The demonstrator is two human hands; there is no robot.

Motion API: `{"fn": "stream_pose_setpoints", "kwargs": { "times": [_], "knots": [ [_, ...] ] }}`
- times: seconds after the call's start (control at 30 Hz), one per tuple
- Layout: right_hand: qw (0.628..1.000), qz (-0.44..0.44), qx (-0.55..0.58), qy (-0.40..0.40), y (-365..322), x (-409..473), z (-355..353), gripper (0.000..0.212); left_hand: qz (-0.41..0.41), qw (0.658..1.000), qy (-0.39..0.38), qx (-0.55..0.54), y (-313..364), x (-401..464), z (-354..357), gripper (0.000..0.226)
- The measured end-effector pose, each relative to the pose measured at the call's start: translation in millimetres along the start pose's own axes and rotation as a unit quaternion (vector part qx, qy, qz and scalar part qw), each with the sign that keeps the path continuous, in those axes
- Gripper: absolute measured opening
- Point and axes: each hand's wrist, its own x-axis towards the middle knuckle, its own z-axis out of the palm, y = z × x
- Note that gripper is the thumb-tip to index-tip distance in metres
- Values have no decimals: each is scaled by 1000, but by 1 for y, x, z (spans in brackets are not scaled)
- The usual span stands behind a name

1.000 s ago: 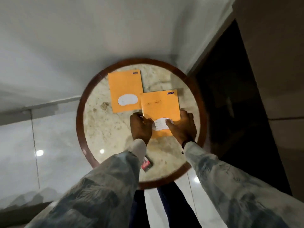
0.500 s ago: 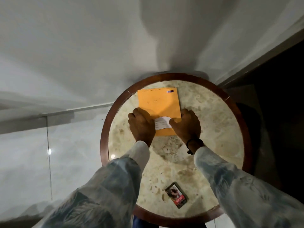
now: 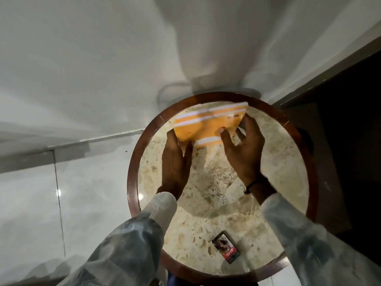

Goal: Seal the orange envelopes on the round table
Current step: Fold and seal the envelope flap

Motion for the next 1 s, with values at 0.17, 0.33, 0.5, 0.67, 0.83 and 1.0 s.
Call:
{"fn": "stream_pose_setpoints", "kwargs": {
  "times": [0.17, 0.33, 0.5, 0.67, 0.83, 1.0],
  "knots": [
    [998, -44, -52, 6, 10, -53, 5, 37, -45, 999, -23, 15, 4, -17, 4, 37],
    [994, 16, -105, -30, 4, -37, 6, 42, 19, 999, -48, 12, -4, -11, -2, 57],
    [959, 141, -217, -118, -1, -2, 14, 42, -43, 992, -56, 101, -7, -3, 5, 57],
    [937, 189, -242, -166, 8, 14, 23, 36, -166, 977, -86, 104, -5, 7, 14, 52],
    [946, 168, -240, -139, 17, -8, -2, 44, -73, 962, -62, 255, 4, -5, 11, 62],
    [936, 42, -283, -207, 25, -102, -52, 37, 77, 934, -187, 296, 14, 5, 36, 81]
  ]
}}
